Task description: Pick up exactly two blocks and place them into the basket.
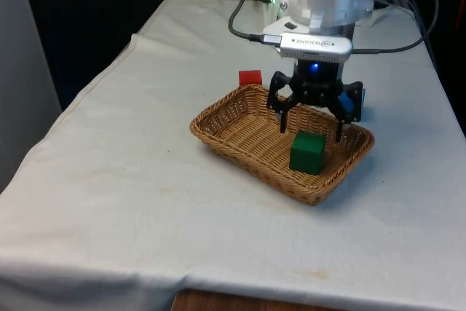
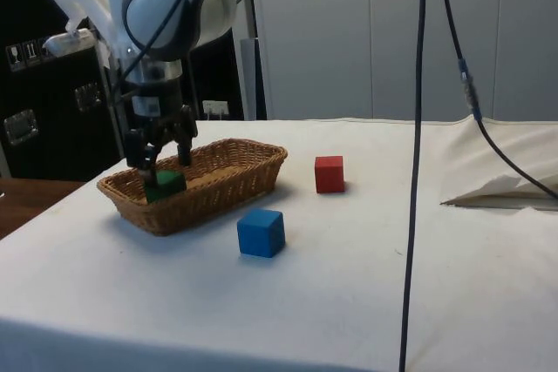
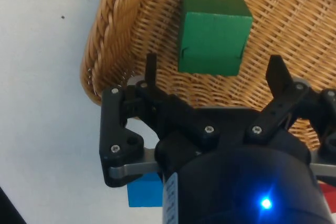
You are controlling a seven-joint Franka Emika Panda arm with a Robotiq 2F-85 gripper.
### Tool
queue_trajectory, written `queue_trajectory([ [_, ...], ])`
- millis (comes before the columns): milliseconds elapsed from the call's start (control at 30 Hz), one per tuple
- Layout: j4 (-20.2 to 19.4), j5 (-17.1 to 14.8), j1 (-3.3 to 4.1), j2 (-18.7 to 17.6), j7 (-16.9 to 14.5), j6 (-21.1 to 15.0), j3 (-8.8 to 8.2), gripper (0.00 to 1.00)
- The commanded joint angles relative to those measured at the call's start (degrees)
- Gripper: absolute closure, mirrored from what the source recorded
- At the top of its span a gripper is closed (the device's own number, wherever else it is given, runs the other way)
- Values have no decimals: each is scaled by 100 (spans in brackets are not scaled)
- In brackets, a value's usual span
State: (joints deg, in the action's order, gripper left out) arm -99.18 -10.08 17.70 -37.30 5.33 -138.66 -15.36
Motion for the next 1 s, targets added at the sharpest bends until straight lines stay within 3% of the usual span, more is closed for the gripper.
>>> queue_trajectory([
  [0,17,-63,-29,-17,-17,-34,40,0],
  [100,-34,-17,0,115,-6,57,0,0],
  [133,11,-6,0,11,0,6,0,0],
  [400,-350,97,52,613,29,246,-34,0],
  [433,-304,63,17,567,-6,264,-6,0],
  [467,-407,109,57,688,34,264,-34,0],
  [667,-768,218,132,1209,103,401,-34,0],
  [700,-722,160,80,1163,29,407,0,0],
  [733,-808,235,143,1266,120,424,-29,0],
  [833,-940,315,178,1432,206,458,0,0],
  [933,-1089,413,189,1581,309,464,52,0],
  [967,-1054,378,143,1564,258,481,86,0],
])
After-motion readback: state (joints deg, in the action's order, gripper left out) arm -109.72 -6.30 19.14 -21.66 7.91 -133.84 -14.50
